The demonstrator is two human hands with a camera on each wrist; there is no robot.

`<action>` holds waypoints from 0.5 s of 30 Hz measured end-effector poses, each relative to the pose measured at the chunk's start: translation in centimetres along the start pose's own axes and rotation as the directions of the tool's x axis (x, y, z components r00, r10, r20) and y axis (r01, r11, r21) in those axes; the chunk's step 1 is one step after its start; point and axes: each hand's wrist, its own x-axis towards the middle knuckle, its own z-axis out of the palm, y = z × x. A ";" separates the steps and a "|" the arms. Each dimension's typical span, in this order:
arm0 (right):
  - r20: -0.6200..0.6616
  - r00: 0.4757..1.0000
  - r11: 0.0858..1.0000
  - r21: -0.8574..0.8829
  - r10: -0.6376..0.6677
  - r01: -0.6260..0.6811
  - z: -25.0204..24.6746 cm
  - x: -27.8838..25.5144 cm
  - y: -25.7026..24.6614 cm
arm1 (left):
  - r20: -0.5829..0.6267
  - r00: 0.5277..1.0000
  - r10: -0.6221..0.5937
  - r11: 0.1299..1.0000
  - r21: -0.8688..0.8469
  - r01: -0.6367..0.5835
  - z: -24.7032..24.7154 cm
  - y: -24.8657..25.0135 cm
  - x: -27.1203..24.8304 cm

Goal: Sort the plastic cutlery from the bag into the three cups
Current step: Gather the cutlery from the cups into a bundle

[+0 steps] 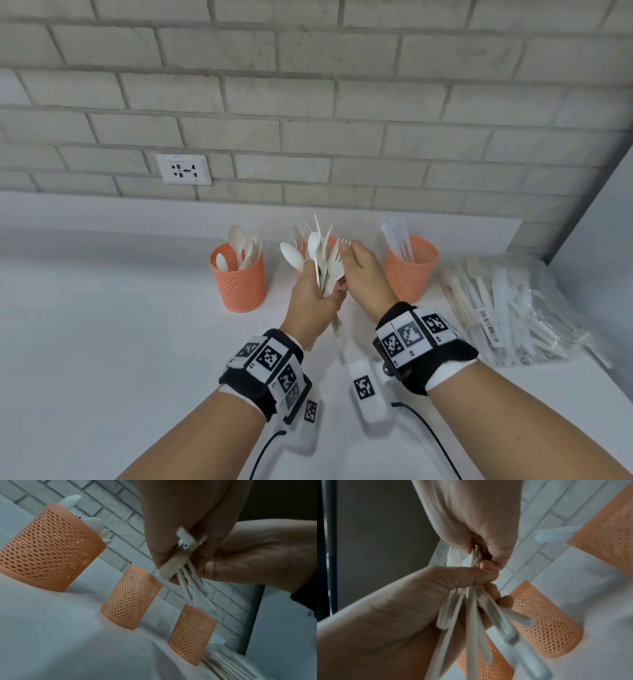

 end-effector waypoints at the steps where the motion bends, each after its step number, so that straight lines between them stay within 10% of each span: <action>1: -0.017 0.999 0.998 0.058 0.027 -0.026 0.0 0.0 -0.1 | 0.002 1.000 -0.012 1.000 0.021 0.012 0.0 0.1 -0.1; 8: 0.044 0.999 0.989 0.147 0.023 -0.029 1.6 -0.6 0.0 | -0.051 0.993 0.105 0.968 0.233 -0.090 0.3 0.9 -0.1; 15: -0.023 0.998 0.965 0.258 0.054 -0.046 0.5 -0.1 -0.6 | 0.140 0.984 -0.109 0.969 -0.208 0.137 -1.2 2.1 -0.6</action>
